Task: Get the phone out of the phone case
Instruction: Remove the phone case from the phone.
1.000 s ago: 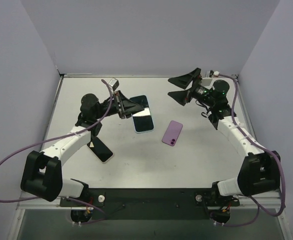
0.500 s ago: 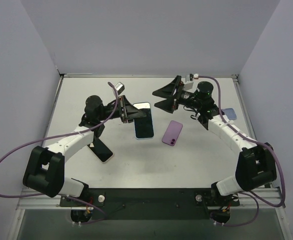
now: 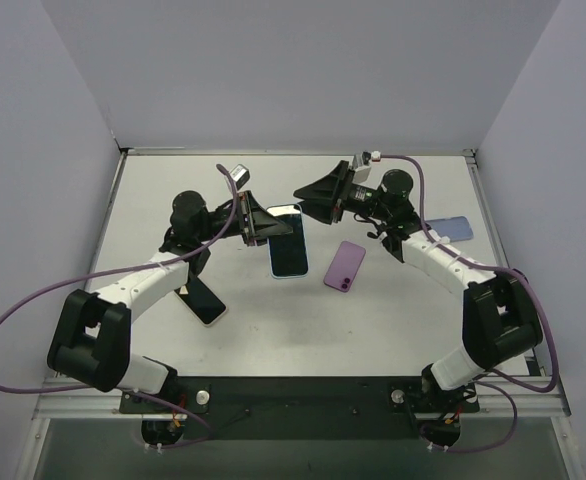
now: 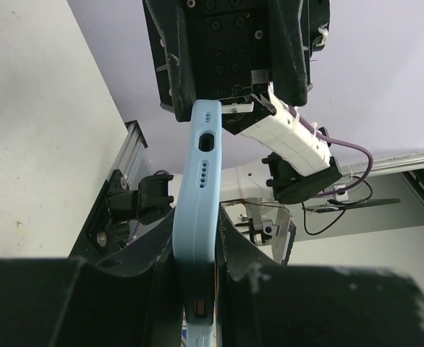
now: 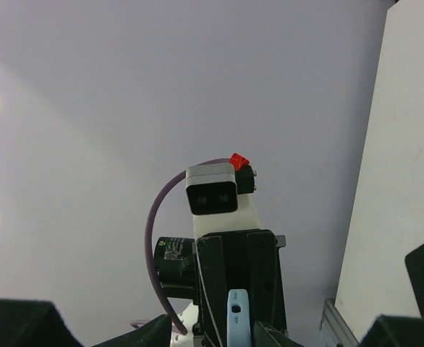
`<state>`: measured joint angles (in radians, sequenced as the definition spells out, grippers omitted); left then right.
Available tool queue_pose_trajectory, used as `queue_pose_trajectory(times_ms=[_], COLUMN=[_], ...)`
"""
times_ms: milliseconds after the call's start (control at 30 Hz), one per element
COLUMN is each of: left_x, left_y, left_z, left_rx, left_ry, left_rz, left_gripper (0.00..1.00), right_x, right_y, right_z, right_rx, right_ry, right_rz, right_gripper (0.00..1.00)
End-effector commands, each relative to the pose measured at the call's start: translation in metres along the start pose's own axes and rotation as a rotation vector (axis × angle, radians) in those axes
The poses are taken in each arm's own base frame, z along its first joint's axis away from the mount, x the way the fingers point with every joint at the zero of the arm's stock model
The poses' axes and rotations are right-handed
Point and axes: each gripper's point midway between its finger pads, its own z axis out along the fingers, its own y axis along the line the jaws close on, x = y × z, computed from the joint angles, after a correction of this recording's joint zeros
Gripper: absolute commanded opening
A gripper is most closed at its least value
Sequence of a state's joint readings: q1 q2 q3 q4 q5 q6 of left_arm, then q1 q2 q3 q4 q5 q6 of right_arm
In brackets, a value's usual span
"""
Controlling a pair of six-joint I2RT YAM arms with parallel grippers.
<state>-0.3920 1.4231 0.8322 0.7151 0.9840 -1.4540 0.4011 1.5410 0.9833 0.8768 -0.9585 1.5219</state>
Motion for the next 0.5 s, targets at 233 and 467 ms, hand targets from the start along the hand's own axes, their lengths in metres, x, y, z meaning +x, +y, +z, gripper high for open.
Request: queue_pose_trajectory(times_ms=[233,467], left_x=[-0.007,-0.008], left_y=[-0.032,-0.033], left_z=[0.003,0.003], left_rx=[0.093,0.094], left_ry=[-0.021,-0.022], left_rz=[0.121,0.12], left_gripper=[0.0,0.0], right_x=[0.012,0.016], right_y=[0.03,0.028], right_z=[0.003,0.007], right_rx=[-0.148,-0.148], right_ry=[0.049,0.062], right_rz=[-0.035,-0.032], right_gripper=[0.33,0.29])
